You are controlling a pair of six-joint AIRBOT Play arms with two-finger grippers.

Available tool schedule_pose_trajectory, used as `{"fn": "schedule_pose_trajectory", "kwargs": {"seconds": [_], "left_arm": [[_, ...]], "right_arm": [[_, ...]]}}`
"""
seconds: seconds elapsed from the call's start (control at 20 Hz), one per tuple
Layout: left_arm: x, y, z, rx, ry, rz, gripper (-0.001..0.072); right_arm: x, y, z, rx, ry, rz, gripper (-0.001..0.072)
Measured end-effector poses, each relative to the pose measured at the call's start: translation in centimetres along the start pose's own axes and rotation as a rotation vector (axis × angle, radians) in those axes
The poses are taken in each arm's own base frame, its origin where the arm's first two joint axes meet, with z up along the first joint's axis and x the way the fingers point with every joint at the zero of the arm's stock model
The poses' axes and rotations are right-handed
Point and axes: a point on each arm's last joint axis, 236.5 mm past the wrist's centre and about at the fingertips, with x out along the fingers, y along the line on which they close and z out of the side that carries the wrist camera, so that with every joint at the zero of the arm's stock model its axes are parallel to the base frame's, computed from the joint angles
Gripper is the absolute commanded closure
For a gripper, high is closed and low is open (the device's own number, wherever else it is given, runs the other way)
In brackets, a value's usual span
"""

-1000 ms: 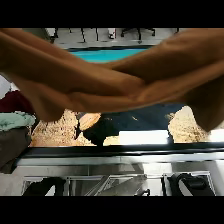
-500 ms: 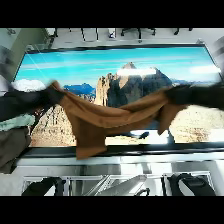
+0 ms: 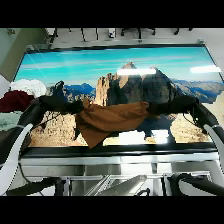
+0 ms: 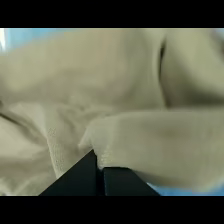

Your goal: Fold the shirts.

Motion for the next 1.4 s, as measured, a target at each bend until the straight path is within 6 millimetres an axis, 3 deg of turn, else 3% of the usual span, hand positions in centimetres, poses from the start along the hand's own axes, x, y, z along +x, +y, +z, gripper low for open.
{"fn": "schedule_pose_trajectory", "kwargs": {"seconds": [0.2, 0.35, 0.45, 0.55, 0.65, 0.75, 0.95, 1.0, 1.1, 1.15, 1.25, 1.3, 1.4], "left_arm": [[-0.8, -2.3, 4.7, 0.036, -0.051, -0.032, 0.0690], [-3.2, -4.5, 6.7, 0.075, -0.076, -0.060, 0.0690], [-6.7, -6.6, 7.8, 0.128, -0.126, -0.087, 0.0690], [-11.9, -9.5, 8.3, 0.206, -0.216, -0.125, 0.0690], [-19.3, -13.2, 8.2, 0.302, -0.360, -0.177, 0.0690], [-27.9, -16.8, 6.9, 0.409, -0.535, -0.231, 0.0690], [-45.0, -21.7, 0.9, 0.565, -0.878, -0.365, 0.0691], [-48.4, -22.1, -0.9, 0.583, -0.942, -0.394, 0.0691], [-52.8, -21.7, -3.5, 0.593, -1.028, -0.411, 0.0691], [-53.8, -21.2, -4.3, 0.588, -1.043, -0.405, 0.0691], [-53.1, -19.7, -4.5, 0.559, -1.018, -0.351, 0.0691], [-51.8, -18.9, -4.0, 0.542, -0.987, -0.313, 0.0691], [-46.7, -17.4, -2.4, 0.505, -0.869, -0.237, 0.0690]], "right_arm": [[-1.7, 2.8, 6.1, -0.066, -0.114, 0.033, 0.0690], [-3.8, 5.4, 7.8, -0.122, -0.137, 0.071, 0.0690], [-6.1, 7.5, 7.9, -0.172, -0.153, 0.098, 0.0690], [-10.3, 10.3, 8.0, -0.248, -0.213, 0.128, 0.0690], [-15.8, 13.6, 7.6, -0.329, -0.316, 0.155, 0.0689], [-22.5, 17.1, 6.4, -0.429, -0.459, 0.178, 0.0690], [-34.0, 22.4, 1.9, -0.592, -0.729, 0.215, 0.0690], [-36.0, 23.2, 0.6, -0.620, -0.776, 0.221, 0.0689], [-38.4, 24.1, -1.4, -0.659, -0.832, 0.228, 0.0689], [-38.8, 24.2, -2.0, -0.660, -0.833, 0.233, 0.0689], [-37.7, 23.7, -2.5, -0.637, -0.789, 0.234, 0.0690], [-36.3, 22.9, -2.3, -0.610, -0.745, 0.229, 0.0690], [-32.7, 21.0, -1.6, -0.552, -0.646, 0.212, 0.0690]]}}
